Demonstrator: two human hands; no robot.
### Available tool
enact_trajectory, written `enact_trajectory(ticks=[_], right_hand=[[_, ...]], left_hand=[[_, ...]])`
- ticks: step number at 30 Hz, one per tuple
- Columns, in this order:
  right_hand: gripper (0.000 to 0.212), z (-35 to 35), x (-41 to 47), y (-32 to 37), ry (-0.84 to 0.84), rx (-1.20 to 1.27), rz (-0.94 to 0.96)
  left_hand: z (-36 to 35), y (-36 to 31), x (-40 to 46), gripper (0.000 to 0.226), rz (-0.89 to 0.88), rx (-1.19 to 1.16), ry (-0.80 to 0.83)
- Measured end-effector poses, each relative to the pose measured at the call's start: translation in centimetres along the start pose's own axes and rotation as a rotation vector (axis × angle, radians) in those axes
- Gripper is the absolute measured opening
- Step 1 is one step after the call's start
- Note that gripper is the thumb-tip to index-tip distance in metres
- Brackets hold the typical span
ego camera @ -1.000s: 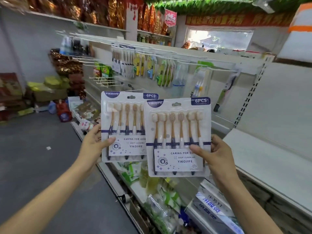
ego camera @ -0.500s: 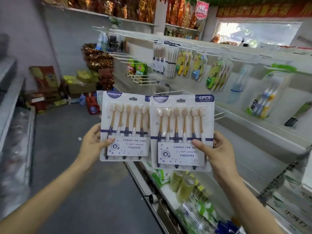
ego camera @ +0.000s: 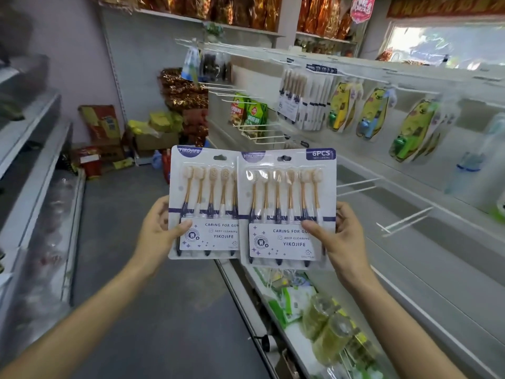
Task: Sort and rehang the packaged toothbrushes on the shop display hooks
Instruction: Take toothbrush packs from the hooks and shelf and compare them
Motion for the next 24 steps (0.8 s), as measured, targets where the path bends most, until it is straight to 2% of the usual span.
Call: enact_trajectory(ticks=[14,24], right_hand=[[0.042,-11.4,17.4,-5.5,0.062,0.022,0.077],[0.043,-16.6,24.3,-7.9,-0.041,-0.05,0.079]], left_hand=[[-4.6,3.9,18.6,0.052,-0.011,-0.039,-0.06],[-6.9,7.6,30.0,0.05,0.041,-0.102,-0.037]])
Point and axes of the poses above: each hand's wrist, its own x-axis towards the middle knuckle, its own z-axis out of the back of the hand, y = z × x, the point moved 6 cm from there along x, towards the middle knuckle, and after that the axes turned 13 degrees about -y, right-handed, at the moved point
